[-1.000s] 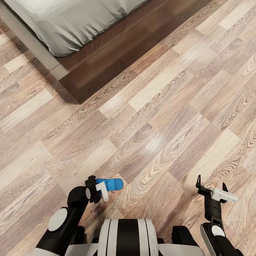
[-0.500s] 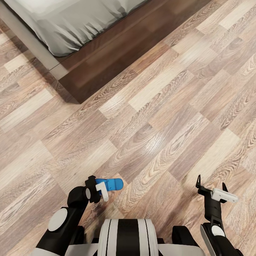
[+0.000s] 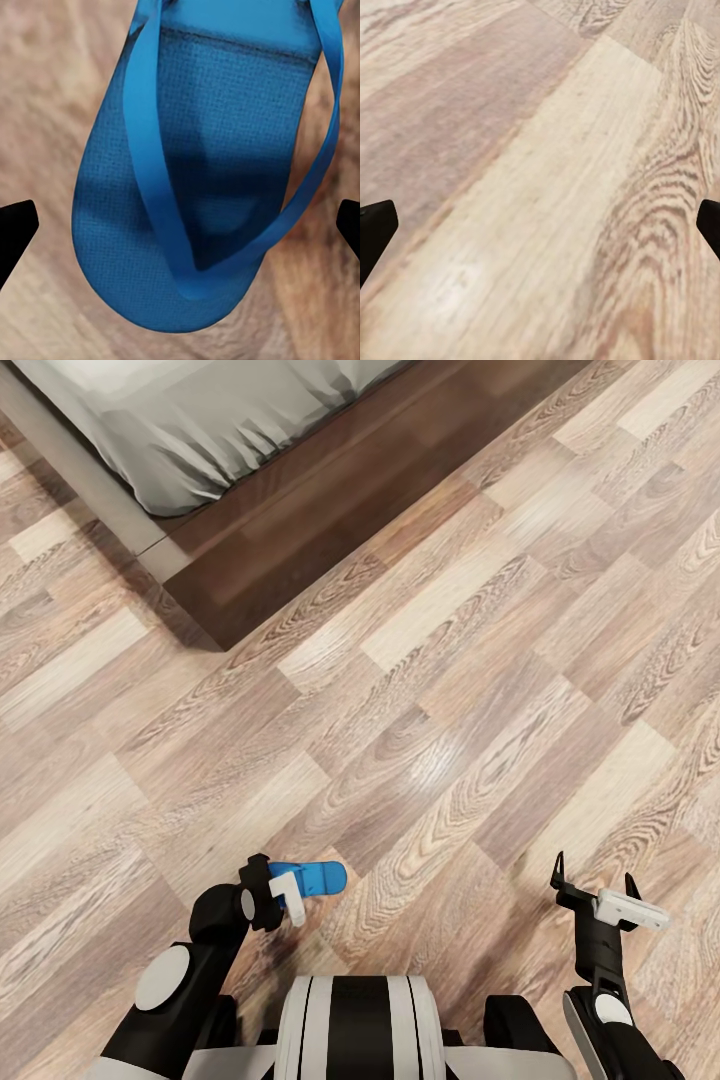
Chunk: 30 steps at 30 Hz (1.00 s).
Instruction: In the bedroom, move the book from the bed onto either nightstand, and place the two sandals side by side next to the bed.
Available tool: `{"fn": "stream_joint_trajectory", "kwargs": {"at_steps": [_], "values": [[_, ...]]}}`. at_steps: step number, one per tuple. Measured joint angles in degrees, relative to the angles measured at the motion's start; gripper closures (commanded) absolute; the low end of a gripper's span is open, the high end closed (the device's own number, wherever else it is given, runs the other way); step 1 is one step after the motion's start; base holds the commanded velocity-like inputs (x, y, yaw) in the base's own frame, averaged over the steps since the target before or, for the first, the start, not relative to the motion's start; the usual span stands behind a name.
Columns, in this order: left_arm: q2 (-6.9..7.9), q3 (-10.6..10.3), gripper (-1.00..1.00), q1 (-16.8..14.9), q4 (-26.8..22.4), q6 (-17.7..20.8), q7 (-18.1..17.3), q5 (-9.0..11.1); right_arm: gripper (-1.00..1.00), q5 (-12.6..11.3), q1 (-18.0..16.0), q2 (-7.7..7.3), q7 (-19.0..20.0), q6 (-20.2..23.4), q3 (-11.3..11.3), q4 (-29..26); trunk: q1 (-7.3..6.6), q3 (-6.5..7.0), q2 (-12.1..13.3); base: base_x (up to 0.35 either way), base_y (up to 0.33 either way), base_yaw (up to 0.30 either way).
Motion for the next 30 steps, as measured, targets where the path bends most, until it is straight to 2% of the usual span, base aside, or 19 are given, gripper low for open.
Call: {"fn": "stream_joint_trajectory", "kwargs": {"at_steps": [16, 21, 25, 30], "values": [[-0.02, -0.21, -1.00, 0.00, -0.05, -0.09, 0.06, 0.07, -1.00, 0.00, 0.00, 0.00, -0.03, 0.00, 0.00, 0.00, 0.10, 0.00, -0.05, 0.000, 0.000, 0.000], [-1.39, -0.64, -1.00, -0.02, -0.21, -0.12, 0.14, 0.11, -1.00, 0.00, 0.00, 0.00, -0.03, 0.00, 0.00, 0.00, 0.10, 0.00, -0.05, 0.000, 0.000, 0.000], [-1.93, -1.02, -1.00, -0.01, -0.26, -0.12, 0.72, 0.09, -1.00, 0.00, 0.00, 0.00, -0.02, 0.00, 0.00, 0.00, 0.10, 0.00, -0.05, 0.000, 0.000, 0.000], [-3.12, -2.88, -1.00, -0.02, 0.15, -0.08, 4.20, 0.06, -1.00, 0.00, 0.00, 0.00, -0.02, 0.00, 0.00, 0.00, 0.10, 0.00, -0.05, 0.000, 0.000, 0.000]]}}
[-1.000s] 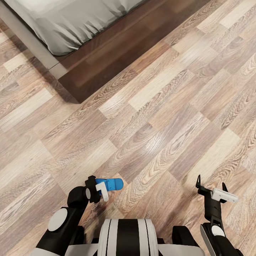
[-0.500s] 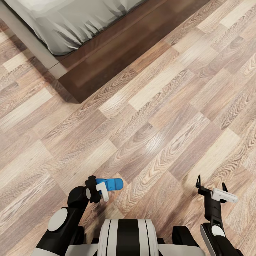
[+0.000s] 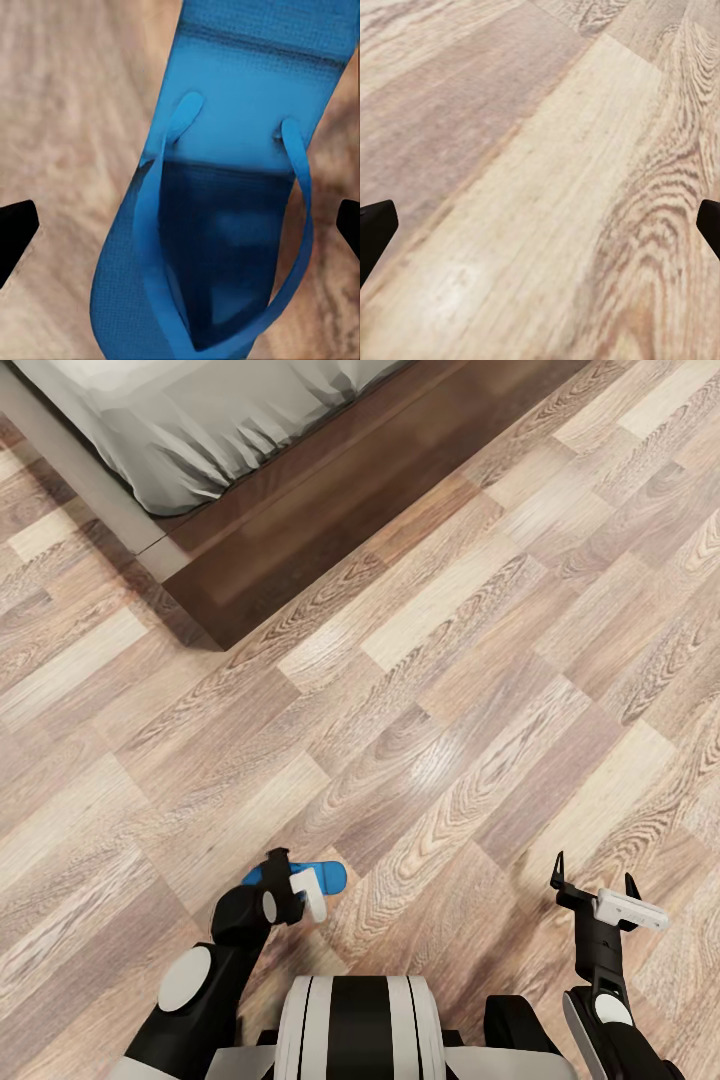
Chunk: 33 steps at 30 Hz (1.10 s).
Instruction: In the bedroom, move the book from the bed onto either nightstand, and place the two sandals side by side next to the bed.
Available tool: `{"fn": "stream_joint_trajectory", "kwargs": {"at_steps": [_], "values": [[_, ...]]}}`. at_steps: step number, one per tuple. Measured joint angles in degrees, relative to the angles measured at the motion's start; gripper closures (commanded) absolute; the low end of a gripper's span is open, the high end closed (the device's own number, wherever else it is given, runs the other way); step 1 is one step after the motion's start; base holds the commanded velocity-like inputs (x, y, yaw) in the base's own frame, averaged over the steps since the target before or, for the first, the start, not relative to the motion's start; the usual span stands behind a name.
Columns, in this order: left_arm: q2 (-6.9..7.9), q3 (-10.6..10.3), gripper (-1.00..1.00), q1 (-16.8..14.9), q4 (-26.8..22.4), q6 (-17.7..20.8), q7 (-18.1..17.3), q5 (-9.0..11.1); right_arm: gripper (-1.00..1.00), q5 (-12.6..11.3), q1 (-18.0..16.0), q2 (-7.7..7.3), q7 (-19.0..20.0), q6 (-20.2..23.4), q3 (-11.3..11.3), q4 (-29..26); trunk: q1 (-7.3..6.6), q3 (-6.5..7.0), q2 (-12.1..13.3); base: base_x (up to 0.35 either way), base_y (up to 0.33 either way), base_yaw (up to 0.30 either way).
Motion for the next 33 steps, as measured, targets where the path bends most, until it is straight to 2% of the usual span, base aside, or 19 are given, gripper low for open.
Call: {"fn": "stream_joint_trajectory", "kwargs": {"at_steps": [5, 16, 27, 33], "values": [[-0.36, -0.97, -1.00, 0.00, 1.84, 0.02, 1.82, -0.02, -1.00, 0.00, 0.00, 0.02, 0.00, 0.00, 0.00, 0.00, 0.00, 0.00, 0.00, 0.000, 0.000, 0.000], [-0.40, -1.15, -1.00, 0.01, 2.66, -0.08, 2.06, 0.08, -1.00, 0.00, 0.00, 0.00, 0.00, 0.00, 0.00, 0.00, 0.00, 0.00, 0.00, 0.000, 0.000, 0.000], [-0.49, -0.98, -1.00, 0.02, 9.71, -0.29, 3.29, 0.63, -1.00, 0.00, 0.00, 0.00, 0.00, 0.00, 0.00, 0.00, 0.00, 0.00, 0.00, 0.000, 0.000, 0.000], [-0.42, -0.98, -1.00, 0.00, 10.28, -0.32, 3.37, 0.64, -1.00, 0.00, 0.00, 0.00, 0.00, 0.00, 0.00, 0.00, 0.00, 0.00, 0.00, 0.000, 0.000, 0.000]]}}
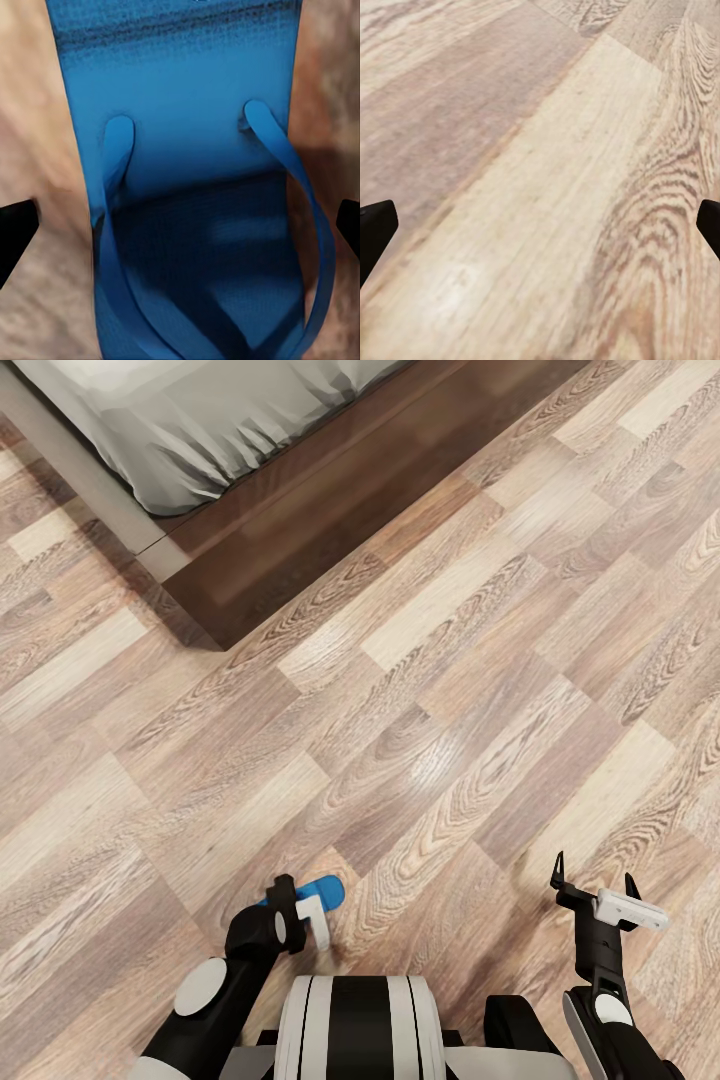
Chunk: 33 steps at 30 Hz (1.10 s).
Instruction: In the bedroom, move the book from the bed onto either nightstand, and place the two sandals side by side next to the bed.
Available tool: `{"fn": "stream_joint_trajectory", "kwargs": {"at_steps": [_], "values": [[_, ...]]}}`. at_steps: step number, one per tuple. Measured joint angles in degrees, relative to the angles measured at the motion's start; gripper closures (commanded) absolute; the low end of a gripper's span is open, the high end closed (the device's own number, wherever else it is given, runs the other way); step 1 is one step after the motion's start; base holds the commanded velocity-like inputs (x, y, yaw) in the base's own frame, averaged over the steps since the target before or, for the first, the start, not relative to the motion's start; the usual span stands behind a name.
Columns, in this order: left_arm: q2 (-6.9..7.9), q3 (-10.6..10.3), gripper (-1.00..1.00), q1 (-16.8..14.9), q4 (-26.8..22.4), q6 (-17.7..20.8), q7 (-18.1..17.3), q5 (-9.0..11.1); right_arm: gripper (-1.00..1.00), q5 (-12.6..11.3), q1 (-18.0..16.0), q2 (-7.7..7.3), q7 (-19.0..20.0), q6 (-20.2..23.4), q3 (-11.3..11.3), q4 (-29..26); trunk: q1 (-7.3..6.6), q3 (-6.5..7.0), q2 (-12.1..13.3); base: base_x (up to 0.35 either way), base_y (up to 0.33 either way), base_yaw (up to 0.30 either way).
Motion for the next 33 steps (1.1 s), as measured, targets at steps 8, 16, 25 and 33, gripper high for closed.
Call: {"fn": "stream_joint_trajectory", "kwargs": {"at_steps": [8, 16, 25, 33], "values": [[0.01, 0.00, 1.00, 0.00, 0.12, 0.04, 0.01, -0.04, -1.00, 0.00, 0.00, 0.00, -0.01, 0.00, 0.00, 0.00, 0.00, 0.00, 0.00, 0.000, 0.000, 0.000], [-0.06, 0.00, 1.00, 0.02, 0.12, 0.07, 0.00, -0.05, -1.00, 0.00, 0.00, 0.00, 0.00, 0.00, 0.04, 0.00, 0.00, 0.00, 0.00, 0.000, 0.000, 0.000], [-0.07, -0.01, 1.00, -0.01, 0.12, 0.16, -0.03, -0.01, -1.00, 0.00, 0.00, 0.00, -0.01, 0.00, 0.06, -0.01, 0.00, 0.00, 0.00, 0.000, 0.000, 0.000], [0.10, 0.00, 1.00, -0.02, -0.04, 0.17, -0.32, -0.49, -1.00, 0.00, 0.00, 0.00, -0.01, 0.00, 0.07, 0.00, -0.05, 0.44, 0.03, 0.000, 0.000, 0.000]]}}
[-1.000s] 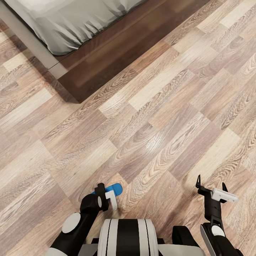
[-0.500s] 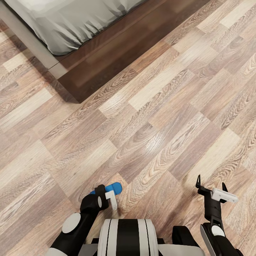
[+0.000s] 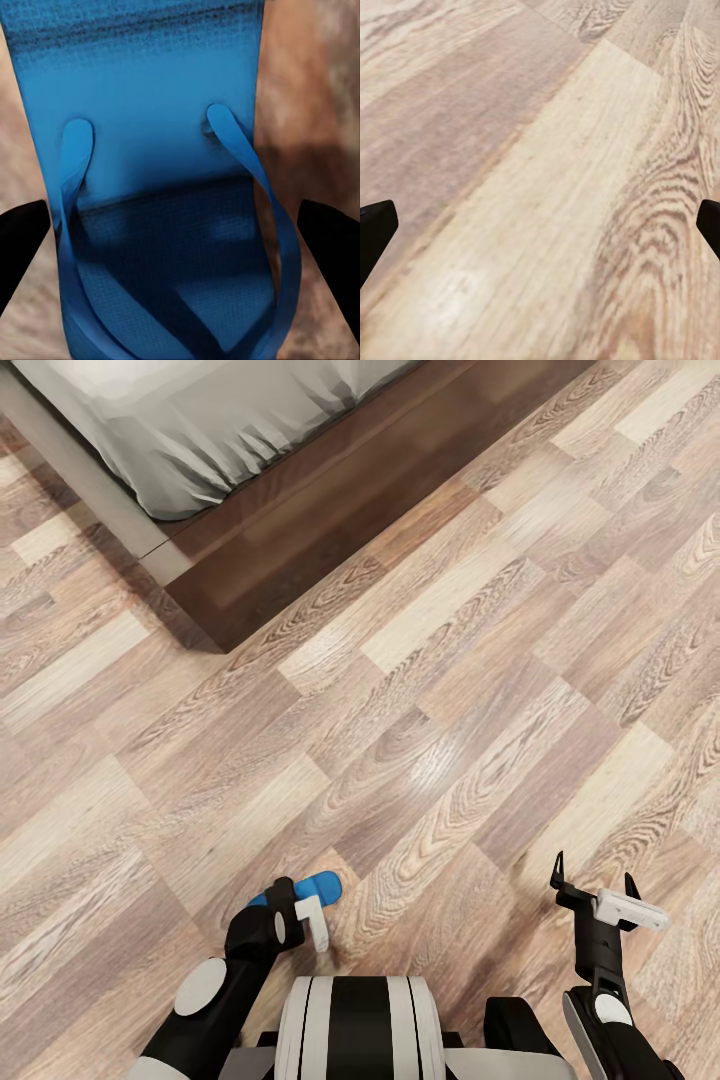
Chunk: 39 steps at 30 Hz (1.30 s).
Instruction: In the bedroom, move the book from the bed onto either nightstand, and place the two sandals side by side next to the bed.
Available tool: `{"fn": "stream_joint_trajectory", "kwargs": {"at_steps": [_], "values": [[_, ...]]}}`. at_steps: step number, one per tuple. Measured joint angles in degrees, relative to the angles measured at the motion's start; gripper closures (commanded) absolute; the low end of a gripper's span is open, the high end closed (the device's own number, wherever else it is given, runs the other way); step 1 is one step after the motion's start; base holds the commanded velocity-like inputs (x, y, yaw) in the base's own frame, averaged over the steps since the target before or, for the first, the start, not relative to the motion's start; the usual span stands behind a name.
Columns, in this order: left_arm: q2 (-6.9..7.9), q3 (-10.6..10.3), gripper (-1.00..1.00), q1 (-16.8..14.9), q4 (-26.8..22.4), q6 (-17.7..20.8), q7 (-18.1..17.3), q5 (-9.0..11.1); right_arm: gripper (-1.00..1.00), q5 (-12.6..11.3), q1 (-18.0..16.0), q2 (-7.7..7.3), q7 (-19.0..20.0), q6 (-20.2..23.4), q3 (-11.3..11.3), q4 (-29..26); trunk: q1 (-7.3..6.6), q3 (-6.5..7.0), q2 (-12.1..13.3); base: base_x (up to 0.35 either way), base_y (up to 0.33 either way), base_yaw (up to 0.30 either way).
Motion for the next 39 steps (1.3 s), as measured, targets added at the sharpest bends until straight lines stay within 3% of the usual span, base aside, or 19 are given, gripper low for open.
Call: {"fn": "stream_joint_trajectory", "kwargs": {"at_steps": [22, 30, 33, 35, 36, 37, 39], "values": [[0.10, -0.05, 1.00, 0.01, -0.19, -0.19, -0.21, -0.01, -1.00, 0.01, 0.00, 0.00, 0.01, 0.00, -0.04, 0.00, -0.52, 4.43, 0.27, 0.000, 0.000, 0.000], [0.41, 1.16, 1.00, -0.02, -2.71, -0.24, -1.23, 0.26, -1.00, 0.01, 0.00, 0.00, 0.02, 0.00, -0.07, 0.00, -0.73, 6.20, 0.37, 0.000, 0.000, 0.000], [1.94, 5.82, 1.00, 0.00, -7.37, -0.38, -6.58, 1.00, -1.00, -0.01, 0.00, -0.02, 0.00, 0.00, -0.10, 0.00, -0.80, 6.87, 0.41, 0.000, 0.000, 0.000], [2.58, 10.00, 1.00, 0.00, -10.23, -0.50, -10.06, 3.49, -1.00, -0.05, 0.00, -0.06, 0.01, 0.00, -0.13, 0.00, -0.85, 7.31, 0.44, 0.000, 0.000, 0.000], [2.68, 11.15, 1.00, 0.00, -10.83, -0.51, -10.71, 4.54, -1.00, -0.05, 0.00, -0.06, 0.01, 0.00, -0.14, 0.00, -0.88, 7.53, 0.45, 0.000, 0.000, 0.000], [3.30, 14.77, 1.00, 0.02, -11.96, -0.86, -11.82, 8.23, -1.00, -0.07, 0.00, -0.15, 0.00, 0.00, -0.16, 0.00, -0.88, 7.54, 0.46, 0.000, 0.000, 0.000], [4.17, 19.42, 1.00, 0.04, -12.67, -1.46, -12.62, 14.91, -1.00, -0.08, 0.00, -0.25, 0.00, 0.00, -0.21, 0.00, -0.88, 7.54, 0.46, 0.000, 0.000, 0.000]]}}
